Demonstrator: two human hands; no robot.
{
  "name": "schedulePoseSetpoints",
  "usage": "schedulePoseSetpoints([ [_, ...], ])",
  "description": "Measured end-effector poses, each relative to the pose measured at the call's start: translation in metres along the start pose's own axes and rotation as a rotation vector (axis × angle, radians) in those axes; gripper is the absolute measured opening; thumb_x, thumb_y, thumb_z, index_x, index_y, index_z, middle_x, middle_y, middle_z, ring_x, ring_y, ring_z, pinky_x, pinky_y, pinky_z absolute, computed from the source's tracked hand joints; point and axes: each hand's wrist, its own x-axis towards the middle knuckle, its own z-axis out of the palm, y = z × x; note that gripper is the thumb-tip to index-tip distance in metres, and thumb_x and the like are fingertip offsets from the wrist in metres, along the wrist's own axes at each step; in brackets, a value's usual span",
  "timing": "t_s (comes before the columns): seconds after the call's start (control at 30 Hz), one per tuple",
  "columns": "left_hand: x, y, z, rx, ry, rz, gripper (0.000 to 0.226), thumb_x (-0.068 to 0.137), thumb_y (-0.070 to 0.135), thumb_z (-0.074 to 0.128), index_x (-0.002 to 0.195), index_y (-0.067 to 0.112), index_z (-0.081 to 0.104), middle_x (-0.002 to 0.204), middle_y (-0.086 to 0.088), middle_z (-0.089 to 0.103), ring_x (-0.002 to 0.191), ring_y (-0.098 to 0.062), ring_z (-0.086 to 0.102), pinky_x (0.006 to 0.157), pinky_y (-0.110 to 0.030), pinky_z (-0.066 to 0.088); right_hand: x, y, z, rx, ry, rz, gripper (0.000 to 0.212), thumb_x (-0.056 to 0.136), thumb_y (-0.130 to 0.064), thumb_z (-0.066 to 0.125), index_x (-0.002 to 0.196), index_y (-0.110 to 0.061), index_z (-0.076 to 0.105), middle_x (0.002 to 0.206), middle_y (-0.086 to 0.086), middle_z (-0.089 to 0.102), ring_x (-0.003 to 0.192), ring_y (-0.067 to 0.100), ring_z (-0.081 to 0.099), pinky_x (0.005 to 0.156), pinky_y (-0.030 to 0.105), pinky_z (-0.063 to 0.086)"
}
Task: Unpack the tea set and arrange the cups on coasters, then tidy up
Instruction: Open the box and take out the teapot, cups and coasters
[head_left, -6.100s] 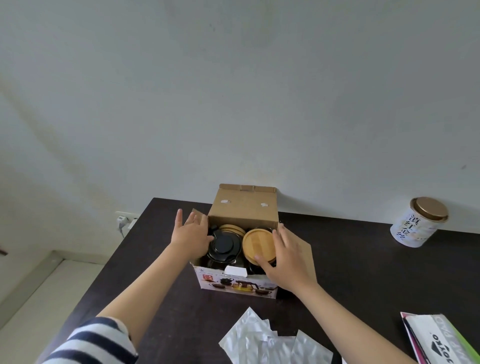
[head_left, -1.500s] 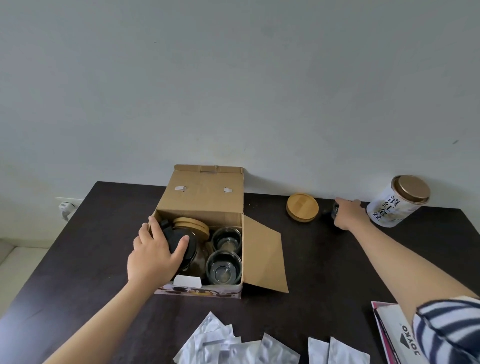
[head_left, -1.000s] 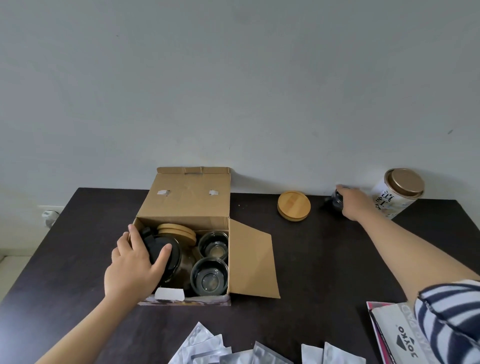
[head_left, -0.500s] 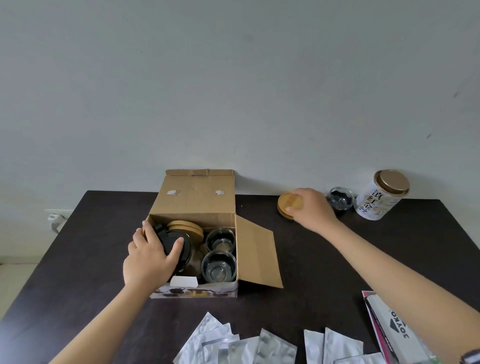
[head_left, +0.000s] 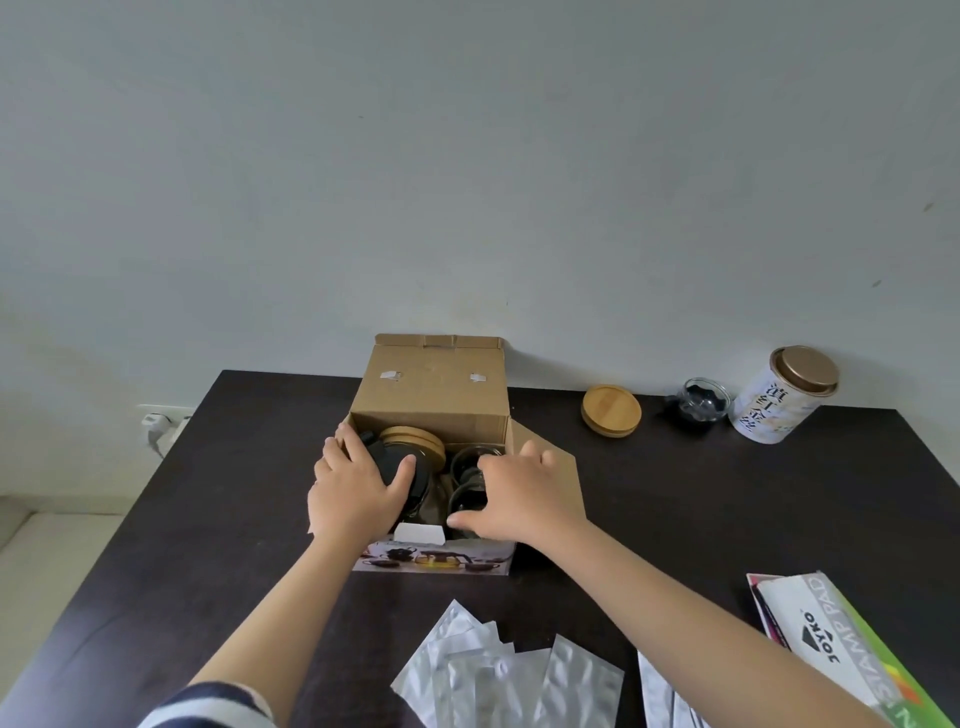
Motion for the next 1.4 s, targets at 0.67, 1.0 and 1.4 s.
schedulePoseSetpoints([
  [0.67,0.000,-0.003,0.001,0.003,0.004,0.008,0.097,0.084,0.072,0.029,0.149,0.004,0.002,0.149,-0.022,0.024,0.131,-0.037,0.035,0.092,-0.044,0.046,0.018,0.008,-0.017,0.438,0.249,0.050,0.077,0.065,-0.054,0.069,0.133,-0.023,0.051,0.128,-0.003,0.052,0.117,0.020,0.051,0.102,0.042,0.034],
  [1.0,-0.001,-0.003,-0.001,0.007,0.004,0.005,0.097,0.085,0.071,0.030,0.149,0.004,0.002,0.149,-0.021,0.025,0.131,-0.038,0.036,0.091,-0.044,0.046,0.022,0.122,-0.020,0.618,0.399,0.393,0.049,0.046,-0.051,0.063,0.086,-0.023,0.068,0.088,-0.002,0.068,0.086,0.019,0.065,0.069,0.032,0.055],
  [1.4,0.000,-0.001,-0.001,0.014,0.005,-0.005,0.096,0.084,0.071,0.030,0.149,0.007,0.002,0.149,-0.021,0.025,0.129,-0.039,0.036,0.087,-0.047,0.047,0.020,0.261,0.027,0.435,0.317,0.886,0.069,0.070,-0.039,0.079,0.122,-0.004,0.049,0.128,0.017,0.039,0.116,0.034,0.045,0.072,0.038,0.045],
])
